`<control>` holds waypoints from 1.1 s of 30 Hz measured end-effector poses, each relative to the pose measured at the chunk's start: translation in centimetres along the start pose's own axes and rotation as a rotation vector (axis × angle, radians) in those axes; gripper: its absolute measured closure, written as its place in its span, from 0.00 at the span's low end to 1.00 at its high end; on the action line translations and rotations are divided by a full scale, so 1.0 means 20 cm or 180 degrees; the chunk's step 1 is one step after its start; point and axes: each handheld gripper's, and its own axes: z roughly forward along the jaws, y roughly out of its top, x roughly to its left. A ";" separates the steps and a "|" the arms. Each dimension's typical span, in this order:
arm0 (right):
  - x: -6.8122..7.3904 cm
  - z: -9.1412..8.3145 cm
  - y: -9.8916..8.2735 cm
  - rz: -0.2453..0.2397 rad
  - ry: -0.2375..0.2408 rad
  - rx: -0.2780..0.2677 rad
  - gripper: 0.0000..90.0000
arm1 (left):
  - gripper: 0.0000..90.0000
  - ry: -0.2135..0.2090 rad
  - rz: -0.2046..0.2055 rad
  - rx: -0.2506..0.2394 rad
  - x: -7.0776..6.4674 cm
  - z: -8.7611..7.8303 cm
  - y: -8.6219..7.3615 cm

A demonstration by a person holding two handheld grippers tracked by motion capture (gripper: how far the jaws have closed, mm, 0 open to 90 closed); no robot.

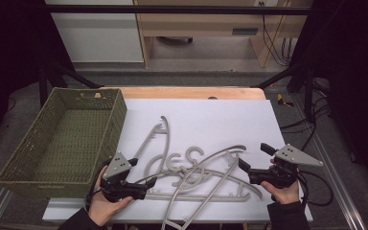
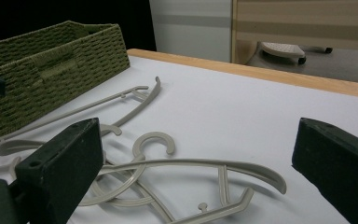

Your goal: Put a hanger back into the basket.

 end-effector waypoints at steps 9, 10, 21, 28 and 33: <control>0.01 0.01 0.00 0.0000 0.0006 0.0013 0.02 | 0.18 -0.0112 0.0109 0.0252 -0.10 0.14 0.00; 0.02 0.01 0.00 0.0008 0.0013 0.0013 0.02 | 0.19 -0.0126 0.0115 0.0282 -0.11 0.16 0.01; 0.01 0.02 0.00 0.0019 0.0014 0.0040 0.02 | 0.29 -0.0269 0.0160 0.0698 -0.20 0.35 0.00; 0.01 0.02 0.00 0.0024 0.0014 0.0054 0.03 | 0.41 -0.0340 0.0169 0.0940 -0.22 0.44 -0.03; 0.02 0.02 0.00 0.0010 0.0014 0.0061 0.03 | 0.48 -0.0311 0.0159 0.1024 -0.23 0.48 -0.05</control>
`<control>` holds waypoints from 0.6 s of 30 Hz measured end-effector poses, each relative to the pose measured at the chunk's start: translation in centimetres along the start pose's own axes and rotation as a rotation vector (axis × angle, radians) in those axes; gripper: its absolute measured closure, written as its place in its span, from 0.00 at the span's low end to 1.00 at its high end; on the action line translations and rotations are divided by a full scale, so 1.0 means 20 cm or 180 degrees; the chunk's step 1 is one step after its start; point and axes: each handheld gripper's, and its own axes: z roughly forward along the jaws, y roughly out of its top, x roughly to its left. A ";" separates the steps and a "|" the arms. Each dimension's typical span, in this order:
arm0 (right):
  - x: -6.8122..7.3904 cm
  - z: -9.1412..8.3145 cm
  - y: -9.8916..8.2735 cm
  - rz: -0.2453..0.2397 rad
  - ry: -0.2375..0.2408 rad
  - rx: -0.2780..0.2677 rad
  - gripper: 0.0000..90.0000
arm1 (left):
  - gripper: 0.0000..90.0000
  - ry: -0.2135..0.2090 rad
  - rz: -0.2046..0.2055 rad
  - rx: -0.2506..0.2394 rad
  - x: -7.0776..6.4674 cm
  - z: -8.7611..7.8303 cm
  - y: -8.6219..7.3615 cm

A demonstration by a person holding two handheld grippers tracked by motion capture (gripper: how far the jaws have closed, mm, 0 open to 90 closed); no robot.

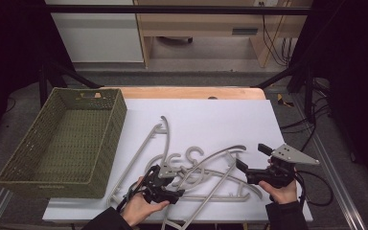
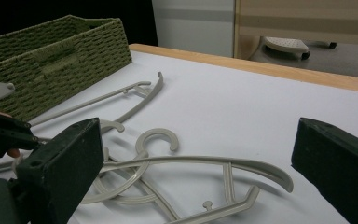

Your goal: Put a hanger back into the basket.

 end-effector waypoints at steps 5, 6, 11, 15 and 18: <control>0.00 0.01 0.00 0.0009 0.0008 0.0011 0.03 | 0.57 0.0020 0.0015 0.0103 0.00 0.04 0.00; 0.00 0.01 0.00 0.0013 0.0007 0.0016 0.03 | 0.58 0.0019 0.0001 0.0092 0.00 0.05 0.00; 0.00 0.01 -0.01 -0.0004 0.0014 0.0033 0.03 | 0.64 -0.0013 -0.0062 0.0142 0.00 0.05 0.00; 0.00 0.02 -0.01 0.0009 0.0017 0.0042 0.03 | 0.68 -0.0050 -0.0103 0.0177 0.00 0.06 0.01; 0.00 0.02 -0.01 -0.0003 0.0023 0.0051 0.03 | 0.79 -0.0007 -0.0100 0.0217 0.01 0.06 0.00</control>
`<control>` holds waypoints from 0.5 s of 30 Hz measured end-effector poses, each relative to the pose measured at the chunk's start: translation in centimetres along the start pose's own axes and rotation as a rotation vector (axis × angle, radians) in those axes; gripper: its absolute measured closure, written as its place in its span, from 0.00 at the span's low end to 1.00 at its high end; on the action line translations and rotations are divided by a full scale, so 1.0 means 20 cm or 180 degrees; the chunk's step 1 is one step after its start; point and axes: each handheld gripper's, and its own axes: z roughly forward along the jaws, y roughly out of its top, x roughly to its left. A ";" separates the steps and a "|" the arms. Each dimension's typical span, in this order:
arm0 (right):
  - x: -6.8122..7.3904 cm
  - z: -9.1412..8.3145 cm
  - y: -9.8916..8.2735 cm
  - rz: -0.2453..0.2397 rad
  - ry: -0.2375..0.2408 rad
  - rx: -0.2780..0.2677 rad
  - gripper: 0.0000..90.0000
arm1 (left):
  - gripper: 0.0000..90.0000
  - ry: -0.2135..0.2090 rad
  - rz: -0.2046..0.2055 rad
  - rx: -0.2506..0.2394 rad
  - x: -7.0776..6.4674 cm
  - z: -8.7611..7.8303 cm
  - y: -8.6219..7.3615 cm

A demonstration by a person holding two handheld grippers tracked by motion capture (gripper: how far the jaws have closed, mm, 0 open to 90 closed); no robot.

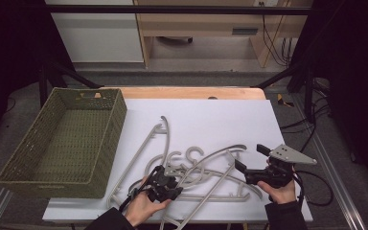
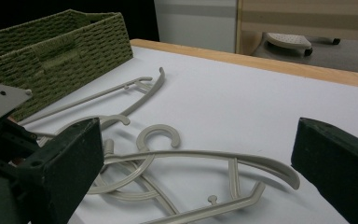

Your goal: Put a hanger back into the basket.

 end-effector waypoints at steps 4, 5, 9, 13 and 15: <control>0.00 0.00 0.00 -0.0012 0.0004 0.0005 0.03 | 0.81 0.0011 -0.0010 0.0015 0.01 0.00 0.00; 0.00 0.00 0.00 -0.0004 0.0009 -0.0002 0.03 | 0.82 0.0015 -0.0019 0.0025 0.01 0.00 0.00; 0.00 0.01 0.00 -0.0007 0.0006 0.0009 0.03 | 0.82 0.0033 -0.0006 0.0060 0.02 0.00 0.00; 0.01 0.01 0.00 -0.0006 0.0013 0.0009 0.03 | 0.83 0.0040 -0.0028 0.0134 0.01 0.00 0.01; 0.01 0.01 0.00 -0.0003 0.0009 0.0015 0.03 | 0.84 0.0055 -0.0035 0.0154 0.01 0.01 0.02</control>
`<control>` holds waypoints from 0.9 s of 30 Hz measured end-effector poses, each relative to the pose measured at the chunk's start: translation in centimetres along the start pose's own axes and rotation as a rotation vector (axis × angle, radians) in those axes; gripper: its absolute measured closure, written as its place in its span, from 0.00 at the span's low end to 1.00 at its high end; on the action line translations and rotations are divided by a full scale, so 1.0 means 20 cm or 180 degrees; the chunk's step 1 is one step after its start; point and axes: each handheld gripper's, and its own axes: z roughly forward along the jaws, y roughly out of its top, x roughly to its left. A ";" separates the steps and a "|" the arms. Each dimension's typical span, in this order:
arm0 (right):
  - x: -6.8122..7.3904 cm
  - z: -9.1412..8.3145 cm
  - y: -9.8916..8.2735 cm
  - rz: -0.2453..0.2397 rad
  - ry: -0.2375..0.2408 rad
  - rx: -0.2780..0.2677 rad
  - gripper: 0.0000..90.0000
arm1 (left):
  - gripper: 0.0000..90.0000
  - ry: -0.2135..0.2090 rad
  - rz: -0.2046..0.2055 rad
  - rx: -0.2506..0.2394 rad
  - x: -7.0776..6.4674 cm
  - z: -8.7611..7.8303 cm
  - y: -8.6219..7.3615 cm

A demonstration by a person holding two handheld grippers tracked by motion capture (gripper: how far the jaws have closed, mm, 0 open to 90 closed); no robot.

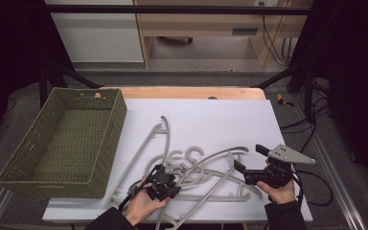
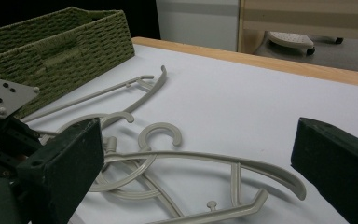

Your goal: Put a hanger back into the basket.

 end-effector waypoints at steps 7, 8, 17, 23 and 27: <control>0.00 0.00 0.00 0.0003 0.0002 0.0002 0.03 | 0.86 0.0067 0.0039 -0.0011 -0.02 0.00 0.00; 0.00 0.00 0.00 0.0000 -0.0002 0.0001 0.03 | 0.87 0.0067 0.0039 -0.0011 -0.02 0.00 0.00; -0.01 -0.01 0.00 0.0001 0.0002 -0.0010 0.03 | 0.90 0.0026 0.0049 -0.0147 -0.01 -0.04 -0.01; -0.02 -0.02 0.00 0.0008 -0.0010 -0.0032 0.03 | 0.90 -0.0087 0.0035 -0.0245 -0.01 -0.08 -0.01; -0.02 -0.03 0.01 0.0008 -0.0019 -0.0044 0.03 | 0.91 -0.0101 0.0044 -0.0322 -0.01 -0.12 0.00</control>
